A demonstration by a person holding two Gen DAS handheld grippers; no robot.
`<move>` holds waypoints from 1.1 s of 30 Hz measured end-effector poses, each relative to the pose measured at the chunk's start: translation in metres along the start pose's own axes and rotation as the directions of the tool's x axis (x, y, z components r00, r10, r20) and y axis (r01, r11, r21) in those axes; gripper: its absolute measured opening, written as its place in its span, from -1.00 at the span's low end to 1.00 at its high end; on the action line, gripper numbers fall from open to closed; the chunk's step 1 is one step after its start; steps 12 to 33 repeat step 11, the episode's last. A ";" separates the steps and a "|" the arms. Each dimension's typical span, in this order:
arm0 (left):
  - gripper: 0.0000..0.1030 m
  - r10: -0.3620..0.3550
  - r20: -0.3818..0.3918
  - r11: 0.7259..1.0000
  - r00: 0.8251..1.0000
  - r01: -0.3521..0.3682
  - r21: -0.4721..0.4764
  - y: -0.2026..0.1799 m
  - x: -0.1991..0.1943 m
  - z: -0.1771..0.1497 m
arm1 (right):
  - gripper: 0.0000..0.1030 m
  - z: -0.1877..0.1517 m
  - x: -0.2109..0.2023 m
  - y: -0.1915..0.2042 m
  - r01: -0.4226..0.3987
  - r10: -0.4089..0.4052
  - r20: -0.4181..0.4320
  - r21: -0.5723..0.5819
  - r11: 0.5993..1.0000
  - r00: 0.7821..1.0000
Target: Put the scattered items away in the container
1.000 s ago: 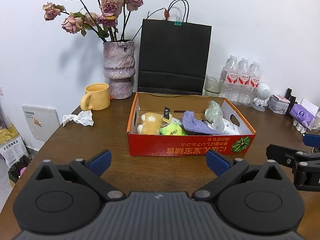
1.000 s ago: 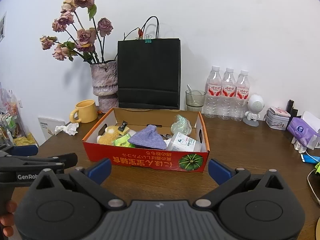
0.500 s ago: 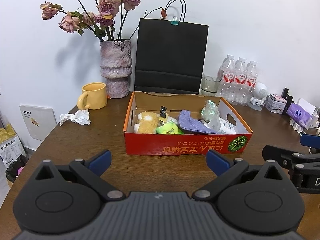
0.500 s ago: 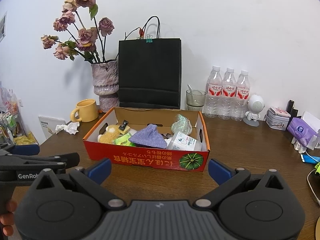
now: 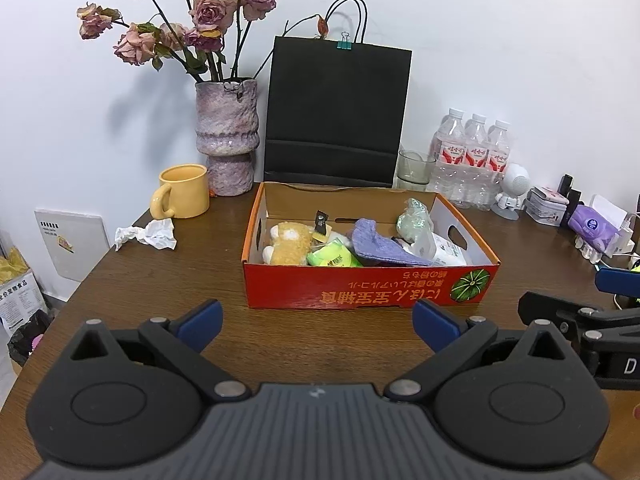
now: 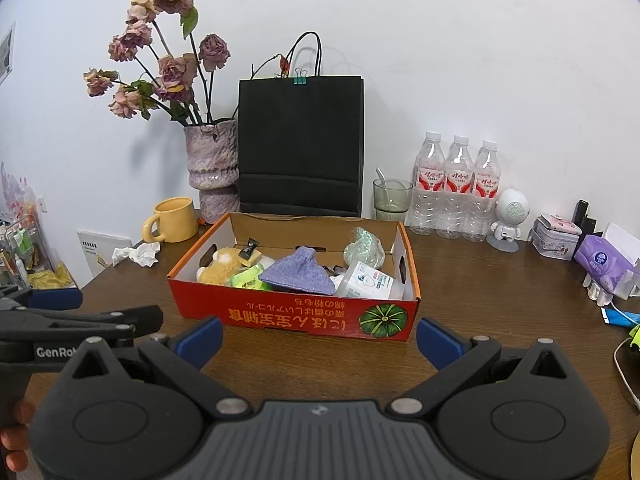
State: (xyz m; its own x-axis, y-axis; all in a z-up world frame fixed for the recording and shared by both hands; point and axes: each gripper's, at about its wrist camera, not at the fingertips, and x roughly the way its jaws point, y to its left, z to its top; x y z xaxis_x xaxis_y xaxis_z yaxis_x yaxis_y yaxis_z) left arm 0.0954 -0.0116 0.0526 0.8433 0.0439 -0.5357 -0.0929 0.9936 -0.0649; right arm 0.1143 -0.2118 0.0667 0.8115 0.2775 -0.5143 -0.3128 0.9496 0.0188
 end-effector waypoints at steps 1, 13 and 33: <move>1.00 0.000 -0.001 1.000 1.000 0.000 0.000 0.000 0.000 0.000 | 1.00 0.000 0.000 0.000 0.000 0.000 -0.001 0.000 1.000 1.000; 1.00 -0.009 0.018 1.000 1.000 0.010 -0.021 0.001 -0.002 -0.003 | 1.00 -0.002 0.000 0.000 0.000 0.000 -0.003 0.000 1.000 1.000; 1.00 -0.009 0.018 1.000 1.000 0.010 -0.021 0.001 -0.002 -0.003 | 1.00 -0.002 0.000 0.000 0.000 0.000 -0.003 0.000 1.000 1.000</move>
